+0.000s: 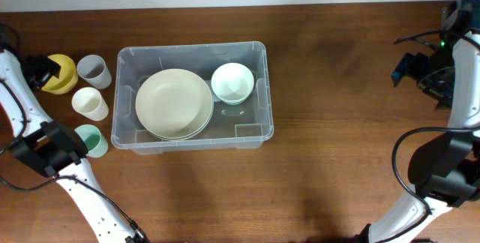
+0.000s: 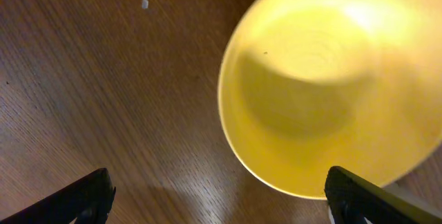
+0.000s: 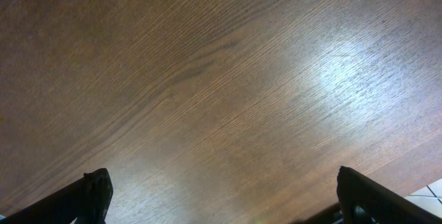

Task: Pack container
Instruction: 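Open the left gripper and move it to the yellow bowl, then grasp the yellow bowl rim with the left gripper and lift it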

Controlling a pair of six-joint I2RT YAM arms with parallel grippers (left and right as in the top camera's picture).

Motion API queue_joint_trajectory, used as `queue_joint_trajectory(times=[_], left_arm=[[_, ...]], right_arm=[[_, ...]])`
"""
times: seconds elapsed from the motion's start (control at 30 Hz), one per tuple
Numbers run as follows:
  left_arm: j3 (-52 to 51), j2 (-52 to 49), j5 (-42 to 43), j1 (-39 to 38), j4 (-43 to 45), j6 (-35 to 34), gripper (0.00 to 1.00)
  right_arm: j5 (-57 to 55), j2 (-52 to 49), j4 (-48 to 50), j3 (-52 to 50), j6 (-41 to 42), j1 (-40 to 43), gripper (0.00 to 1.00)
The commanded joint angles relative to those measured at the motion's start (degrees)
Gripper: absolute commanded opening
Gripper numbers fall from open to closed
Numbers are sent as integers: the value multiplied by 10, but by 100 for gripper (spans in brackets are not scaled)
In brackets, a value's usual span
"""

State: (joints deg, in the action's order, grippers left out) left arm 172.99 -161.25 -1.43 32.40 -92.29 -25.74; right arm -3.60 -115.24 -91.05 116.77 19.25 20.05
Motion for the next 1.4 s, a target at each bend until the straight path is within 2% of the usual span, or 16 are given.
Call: queue_joint_trajectory(times=[0.0, 0.37, 0.47, 0.53, 0.6, 0.67, 0.8, 1.0, 1.13, 1.37], left_arm=[[2, -27, 6, 6, 1, -20, 100], [1, -49, 6, 7, -1, -23, 98], [1, -49, 6, 7, -2, -23, 75], [2, -49, 6, 7, -2, -23, 50], [2, -49, 6, 7, -4, -23, 29], [2, -49, 6, 9, -6, -23, 18], [2, -49, 6, 20, -8, -23, 1], [10, -48, 6, 54, -23, -23, 1], [54, -35, 9, 76, -27, -23, 1], [70, 111, 105, 78, 43, -23, 1]], right_arm=[[-3, 6, 0, 0, -2, 2, 99], [-3, 6, 0, 0, -2, 2, 99], [-3, 6, 0, 0, -2, 2, 99], [-3, 6, 0, 0, -2, 2, 99], [-3, 6, 0, 0, -2, 2, 99], [-3, 6, 0, 0, -2, 2, 99], [-3, 6, 0, 0, -2, 2, 99], [-3, 6, 0, 0, -2, 2, 99], [-3, 6, 0, 0, -2, 2, 99], [-3, 6, 0, 0, -2, 2, 99]])
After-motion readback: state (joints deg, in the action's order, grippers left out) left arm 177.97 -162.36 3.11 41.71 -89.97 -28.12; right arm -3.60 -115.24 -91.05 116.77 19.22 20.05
